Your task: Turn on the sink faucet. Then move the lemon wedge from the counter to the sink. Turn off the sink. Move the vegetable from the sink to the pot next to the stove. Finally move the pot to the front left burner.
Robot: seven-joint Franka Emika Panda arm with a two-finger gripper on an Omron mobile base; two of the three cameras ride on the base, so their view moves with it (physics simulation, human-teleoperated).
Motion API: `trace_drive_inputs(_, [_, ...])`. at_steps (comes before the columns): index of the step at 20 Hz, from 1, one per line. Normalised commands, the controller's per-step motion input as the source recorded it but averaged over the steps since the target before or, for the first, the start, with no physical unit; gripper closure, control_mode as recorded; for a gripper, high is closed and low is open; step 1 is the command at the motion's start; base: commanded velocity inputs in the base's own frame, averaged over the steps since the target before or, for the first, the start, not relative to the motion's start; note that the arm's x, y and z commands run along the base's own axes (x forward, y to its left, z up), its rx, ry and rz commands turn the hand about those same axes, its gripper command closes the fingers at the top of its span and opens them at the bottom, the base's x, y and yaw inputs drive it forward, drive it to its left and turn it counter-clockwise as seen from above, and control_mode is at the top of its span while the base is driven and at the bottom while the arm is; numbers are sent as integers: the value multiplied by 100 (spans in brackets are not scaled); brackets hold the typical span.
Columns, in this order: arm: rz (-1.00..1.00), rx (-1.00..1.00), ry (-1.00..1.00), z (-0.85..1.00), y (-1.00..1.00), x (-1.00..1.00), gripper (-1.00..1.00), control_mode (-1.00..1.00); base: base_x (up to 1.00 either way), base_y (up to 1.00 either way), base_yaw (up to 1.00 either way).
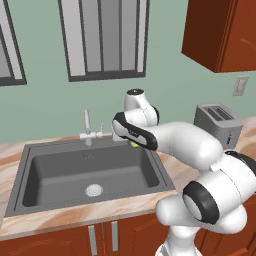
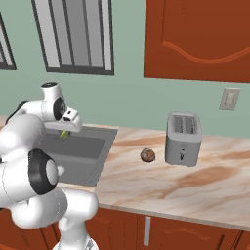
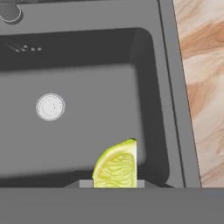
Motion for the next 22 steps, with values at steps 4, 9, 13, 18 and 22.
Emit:
trace_drive_inputs(4, [-30, 0, 0, 0, 0, -13, 100, -100, 0, 0, 0])
trace_drive_inputs(9, [-28, 0, 0, 0, 0, -6, 100, -100, 0, 0, 0])
trace_drive_inputs(13, [-16, 0, -2, 0, -10, -22, 100, -100, 0, 0, 0])
trace_drive_inputs(18, [-3, 0, -1, 0, -2, -5, 100, 100, -10, -4, -21])
trace_drive_inputs(22, [0, 0, 0, 0, 0, 0, 100, 100, -8, -5, -43])
